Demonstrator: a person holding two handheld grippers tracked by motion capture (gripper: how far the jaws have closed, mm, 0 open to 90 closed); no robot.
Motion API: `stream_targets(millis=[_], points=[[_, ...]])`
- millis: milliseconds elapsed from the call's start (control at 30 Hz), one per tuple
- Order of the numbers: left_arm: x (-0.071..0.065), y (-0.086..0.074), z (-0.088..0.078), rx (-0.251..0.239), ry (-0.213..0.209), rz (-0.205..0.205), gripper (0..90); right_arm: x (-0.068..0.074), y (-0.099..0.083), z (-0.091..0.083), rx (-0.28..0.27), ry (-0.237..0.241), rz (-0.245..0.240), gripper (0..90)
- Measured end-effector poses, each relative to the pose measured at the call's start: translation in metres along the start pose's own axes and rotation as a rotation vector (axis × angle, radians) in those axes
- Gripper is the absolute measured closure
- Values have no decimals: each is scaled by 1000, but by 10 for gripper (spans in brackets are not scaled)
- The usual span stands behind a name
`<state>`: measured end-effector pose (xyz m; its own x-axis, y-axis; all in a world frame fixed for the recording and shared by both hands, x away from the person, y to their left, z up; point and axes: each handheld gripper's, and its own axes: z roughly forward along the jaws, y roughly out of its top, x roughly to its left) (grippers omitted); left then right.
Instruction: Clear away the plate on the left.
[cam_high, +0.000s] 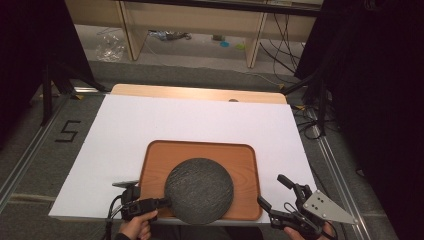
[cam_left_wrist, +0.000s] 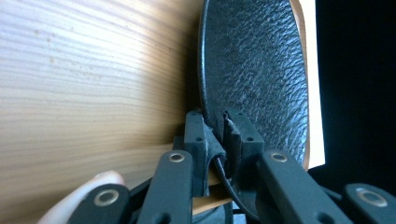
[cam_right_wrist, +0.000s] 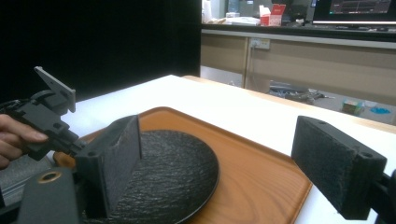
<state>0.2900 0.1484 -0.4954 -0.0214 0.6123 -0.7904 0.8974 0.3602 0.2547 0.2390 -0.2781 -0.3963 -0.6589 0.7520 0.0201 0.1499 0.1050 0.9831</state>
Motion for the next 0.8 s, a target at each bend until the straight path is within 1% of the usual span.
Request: stream_targets(millis=[67, 133, 200, 267, 300, 333, 367, 400, 433, 467, 533, 567, 633, 667, 700, 733, 767, 800], points=[[-1, 1, -2, -9, 0, 13, 754, 0, -1, 0, 4, 4, 4, 171], [-4, 3, -4, -16, -1, 38, 687, 0, -1, 0, 3, 4, 3, 171], [-7, 3, -7, -26, 11, 59, 655, 0, -1, 1, -4, 9, 5, 171], [-8, 5, -9, -20, 18, 90, 609, 0, -2, 2, 3, 9, 4, 171], [-10, 5, -10, -33, 33, 96, 592, 1, -2, 1, 2, 3, 0, 171], [-10, 6, -11, -41, 37, 108, 578, 1, -1, 1, 12, 9, 4, 171], [-10, 7, -12, -51, 40, 112, 561, 1, -1, 2, -7, 15, 8, 171], [-11, 7, -13, -58, 42, 113, 533, 1, -1, 2, -6, 16, 7, 171], [-11, 8, -13, -62, 56, 121, 506, 1, -1, 1, 14, 8, 4, 171], [-12, 9, -14, -64, 61, 132, 499, 1, -1, 1, 10, 6, 5, 171], [-12, 10, -16, -68, 58, 143, 468, 1, -1, 1, 5, 4, 2, 171], [-13, 11, -17, -68, 57, 151, 451, 1, -1, 1, -4, 14, 5, 171], [-14, 12, -20, -79, 51, 183, 446, 0, -1, 1, 11, 8, -2, 171], [-15, 13, -21, -90, 48, 193, 442, 0, -1, 2, -1, 8, -13, 171], [-17, 15, -23, -100, 44, 208, 431, 1, -1, 1, 8, 4, 4, 171], [-18, 16, -25, -111, 42, 223, 418, 1, -1, 1, 0, 13, 5, 171], [-20, 17, -26, -124, 37, 238, 412, 1, -1, 1, 4, 10, 4, 171], [-22, 18, -28, -142, 42, 249, 409, 1, -1, 1, 13, 7, 3, 171]])
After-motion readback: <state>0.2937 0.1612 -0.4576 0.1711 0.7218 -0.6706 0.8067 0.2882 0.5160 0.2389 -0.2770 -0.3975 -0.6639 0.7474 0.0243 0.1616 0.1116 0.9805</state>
